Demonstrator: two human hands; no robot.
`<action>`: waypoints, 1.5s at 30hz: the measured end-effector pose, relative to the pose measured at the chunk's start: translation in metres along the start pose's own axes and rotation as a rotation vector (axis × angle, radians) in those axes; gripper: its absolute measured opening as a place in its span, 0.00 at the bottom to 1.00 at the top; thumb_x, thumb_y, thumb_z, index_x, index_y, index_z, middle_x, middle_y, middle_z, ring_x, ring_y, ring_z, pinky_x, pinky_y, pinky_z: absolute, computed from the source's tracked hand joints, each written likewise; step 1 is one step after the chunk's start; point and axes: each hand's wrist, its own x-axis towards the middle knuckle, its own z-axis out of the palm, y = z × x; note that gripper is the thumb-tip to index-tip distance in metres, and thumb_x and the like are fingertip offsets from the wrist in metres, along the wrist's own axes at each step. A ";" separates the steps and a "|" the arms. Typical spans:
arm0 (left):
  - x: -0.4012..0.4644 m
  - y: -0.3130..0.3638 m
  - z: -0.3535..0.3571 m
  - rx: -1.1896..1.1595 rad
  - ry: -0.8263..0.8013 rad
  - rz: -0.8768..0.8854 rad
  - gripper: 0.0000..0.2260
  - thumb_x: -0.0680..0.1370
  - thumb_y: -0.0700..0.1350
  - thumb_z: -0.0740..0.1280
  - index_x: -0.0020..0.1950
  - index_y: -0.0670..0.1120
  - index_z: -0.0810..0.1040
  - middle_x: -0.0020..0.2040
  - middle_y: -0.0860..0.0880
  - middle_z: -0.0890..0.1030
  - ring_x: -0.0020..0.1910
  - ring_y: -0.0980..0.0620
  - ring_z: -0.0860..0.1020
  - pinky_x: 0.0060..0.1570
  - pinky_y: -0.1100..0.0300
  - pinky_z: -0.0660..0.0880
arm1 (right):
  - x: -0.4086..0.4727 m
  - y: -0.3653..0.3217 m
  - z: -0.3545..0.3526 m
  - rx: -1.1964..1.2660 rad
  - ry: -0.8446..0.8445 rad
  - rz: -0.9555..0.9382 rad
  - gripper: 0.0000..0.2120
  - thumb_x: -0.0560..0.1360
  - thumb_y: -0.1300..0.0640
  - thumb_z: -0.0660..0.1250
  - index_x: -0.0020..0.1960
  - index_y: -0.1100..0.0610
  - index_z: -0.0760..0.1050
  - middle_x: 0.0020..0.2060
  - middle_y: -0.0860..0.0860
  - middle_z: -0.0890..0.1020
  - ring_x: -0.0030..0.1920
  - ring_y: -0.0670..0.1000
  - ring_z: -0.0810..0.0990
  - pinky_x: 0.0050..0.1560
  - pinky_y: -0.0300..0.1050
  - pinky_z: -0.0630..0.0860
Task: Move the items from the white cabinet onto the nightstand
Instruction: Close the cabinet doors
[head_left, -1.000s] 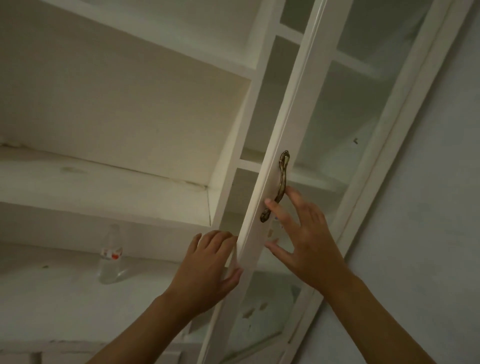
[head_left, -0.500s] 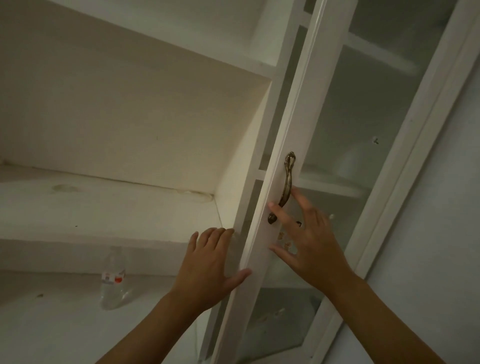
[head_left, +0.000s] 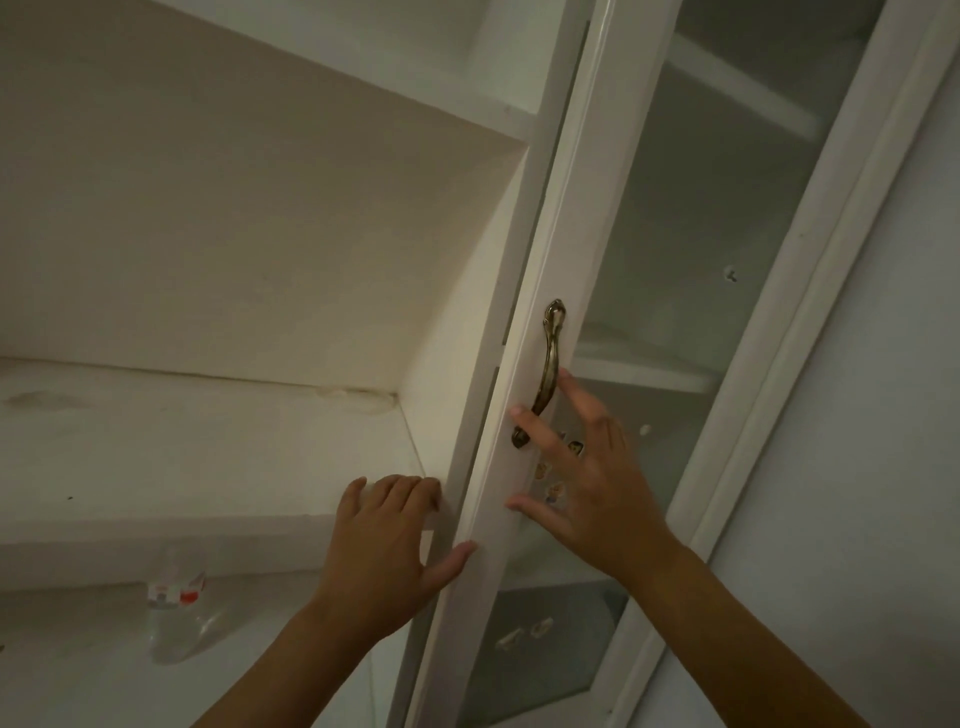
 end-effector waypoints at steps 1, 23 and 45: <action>0.000 0.000 0.001 0.005 0.007 0.004 0.33 0.76 0.77 0.51 0.66 0.55 0.75 0.60 0.56 0.80 0.62 0.53 0.77 0.74 0.43 0.64 | 0.000 0.000 0.000 -0.006 -0.002 0.003 0.43 0.75 0.33 0.71 0.82 0.46 0.57 0.82 0.60 0.55 0.81 0.61 0.58 0.76 0.62 0.66; -0.001 0.000 0.008 0.041 0.100 0.002 0.30 0.77 0.74 0.56 0.64 0.53 0.78 0.56 0.55 0.82 0.57 0.52 0.80 0.63 0.47 0.70 | 0.005 0.005 0.003 -0.035 0.025 -0.011 0.45 0.72 0.33 0.74 0.82 0.45 0.59 0.81 0.62 0.57 0.81 0.60 0.58 0.77 0.61 0.63; 0.005 0.005 0.010 0.032 0.160 -0.052 0.19 0.78 0.67 0.64 0.55 0.53 0.80 0.50 0.54 0.83 0.50 0.50 0.81 0.56 0.48 0.72 | 0.005 -0.010 0.007 -0.089 -0.129 0.079 0.47 0.74 0.38 0.73 0.84 0.47 0.52 0.83 0.59 0.46 0.82 0.60 0.54 0.73 0.62 0.68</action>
